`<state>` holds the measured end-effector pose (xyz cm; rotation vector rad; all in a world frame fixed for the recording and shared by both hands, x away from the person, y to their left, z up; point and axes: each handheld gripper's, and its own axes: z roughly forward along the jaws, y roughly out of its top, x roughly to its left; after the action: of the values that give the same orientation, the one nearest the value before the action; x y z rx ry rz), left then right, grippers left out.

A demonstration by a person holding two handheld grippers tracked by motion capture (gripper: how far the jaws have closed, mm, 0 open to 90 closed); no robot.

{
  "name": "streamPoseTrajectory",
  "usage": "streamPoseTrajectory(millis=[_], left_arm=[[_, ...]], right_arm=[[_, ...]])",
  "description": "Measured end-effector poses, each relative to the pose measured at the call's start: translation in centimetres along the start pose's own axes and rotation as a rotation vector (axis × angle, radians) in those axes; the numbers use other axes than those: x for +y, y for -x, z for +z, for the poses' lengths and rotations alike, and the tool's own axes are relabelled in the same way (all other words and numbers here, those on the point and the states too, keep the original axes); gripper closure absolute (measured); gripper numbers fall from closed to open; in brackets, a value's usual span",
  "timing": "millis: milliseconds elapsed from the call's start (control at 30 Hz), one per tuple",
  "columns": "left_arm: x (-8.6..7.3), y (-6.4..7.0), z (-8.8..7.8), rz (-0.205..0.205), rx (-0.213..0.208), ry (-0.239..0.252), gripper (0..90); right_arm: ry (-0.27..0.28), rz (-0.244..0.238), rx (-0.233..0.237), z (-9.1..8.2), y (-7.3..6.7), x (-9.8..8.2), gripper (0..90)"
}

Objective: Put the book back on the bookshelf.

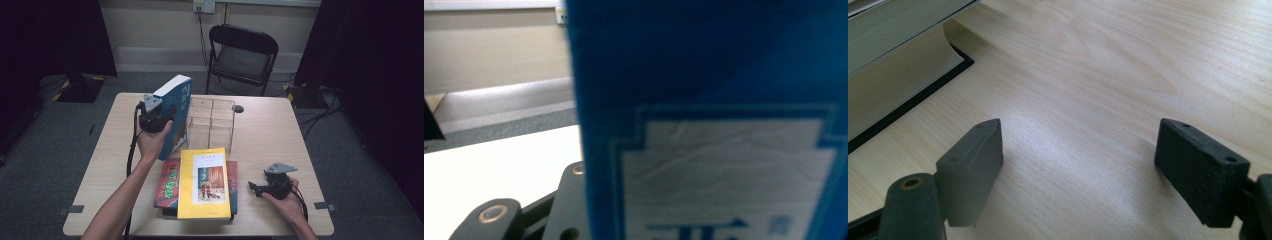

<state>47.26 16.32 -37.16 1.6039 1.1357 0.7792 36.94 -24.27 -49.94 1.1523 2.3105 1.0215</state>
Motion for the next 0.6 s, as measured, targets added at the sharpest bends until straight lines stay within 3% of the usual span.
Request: streamPoseTrajectory(millis=[133, 233, 300, 600], left_arm=[[-0.3, 0.0, -0.5, 0.017, -0.011, -0.012, 61.4], [-0.9, 0.4, -1.1, 0.022, 0.006, -0.015, 61.1], [-1.3, 0.1, -1.7, -0.016, -0.010, -0.018, 60.5], [-2.2, 0.0, -3.3, -0.067, -0.050, -0.002, 57.3]], right_arm=[[0.000, 0.000, 0.000, 0.0, 0.0, 0.0, 19.3], [0.001, 0.000, -0.001, 0.0, 0.0, 0.0, 19.3], [0.001, 0.001, -0.001, 0.0, 0.0, 0.0, 19.3], [0.001, 0.002, -0.003, 0.0, 0.0, 0.0, 19.3]])
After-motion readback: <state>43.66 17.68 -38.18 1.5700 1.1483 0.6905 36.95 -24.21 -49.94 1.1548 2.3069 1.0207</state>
